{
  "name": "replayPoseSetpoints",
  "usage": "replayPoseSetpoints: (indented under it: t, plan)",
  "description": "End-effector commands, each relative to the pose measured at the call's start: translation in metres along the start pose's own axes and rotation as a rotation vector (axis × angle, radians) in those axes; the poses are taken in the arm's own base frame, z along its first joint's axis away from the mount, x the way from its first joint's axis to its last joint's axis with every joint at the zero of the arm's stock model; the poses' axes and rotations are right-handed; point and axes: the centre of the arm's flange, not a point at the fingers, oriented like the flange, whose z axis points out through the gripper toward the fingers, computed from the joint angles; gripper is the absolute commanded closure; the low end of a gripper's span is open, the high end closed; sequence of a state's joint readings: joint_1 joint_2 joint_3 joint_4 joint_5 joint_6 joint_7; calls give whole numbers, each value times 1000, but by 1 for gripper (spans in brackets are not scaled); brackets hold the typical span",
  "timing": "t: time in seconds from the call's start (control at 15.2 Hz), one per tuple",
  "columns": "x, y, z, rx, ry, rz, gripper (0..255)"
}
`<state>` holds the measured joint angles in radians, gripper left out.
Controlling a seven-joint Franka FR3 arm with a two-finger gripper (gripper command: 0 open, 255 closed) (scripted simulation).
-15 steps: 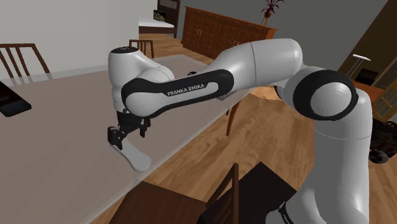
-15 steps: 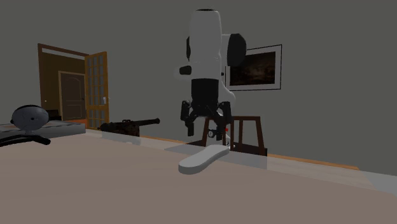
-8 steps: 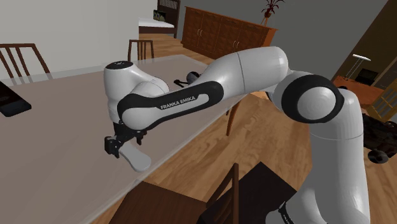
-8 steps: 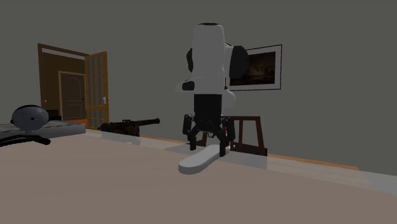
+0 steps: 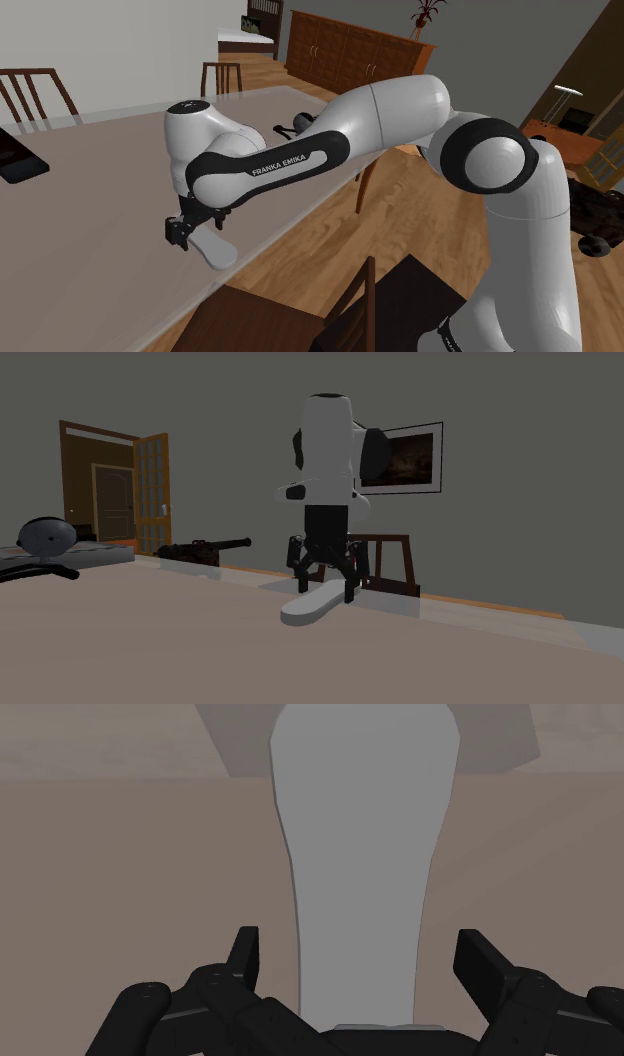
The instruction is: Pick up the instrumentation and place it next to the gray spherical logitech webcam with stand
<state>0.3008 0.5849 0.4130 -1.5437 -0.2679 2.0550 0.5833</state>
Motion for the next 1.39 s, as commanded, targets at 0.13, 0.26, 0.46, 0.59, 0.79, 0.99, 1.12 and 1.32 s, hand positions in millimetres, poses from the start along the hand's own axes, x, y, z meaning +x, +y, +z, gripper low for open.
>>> replayPoseSetpoints:
  t: [0.13,0.26,0.46,0.59,0.79,0.99,1.12,1.32]
  plan:
    - [0,0,0,0,0,0,255]
    - [0,0,0,0,0,0,255]
    - [0,0,0,0,0,0,255]
    - [0,0,0,0,0,0,255]
    - [0,0,-10,0,0,0,255]
    - [0,1,-26,0,0,0,255]
    - [0,1,-37,0,0,0,255]
    - [-1,1,-53,0,0,0,255]
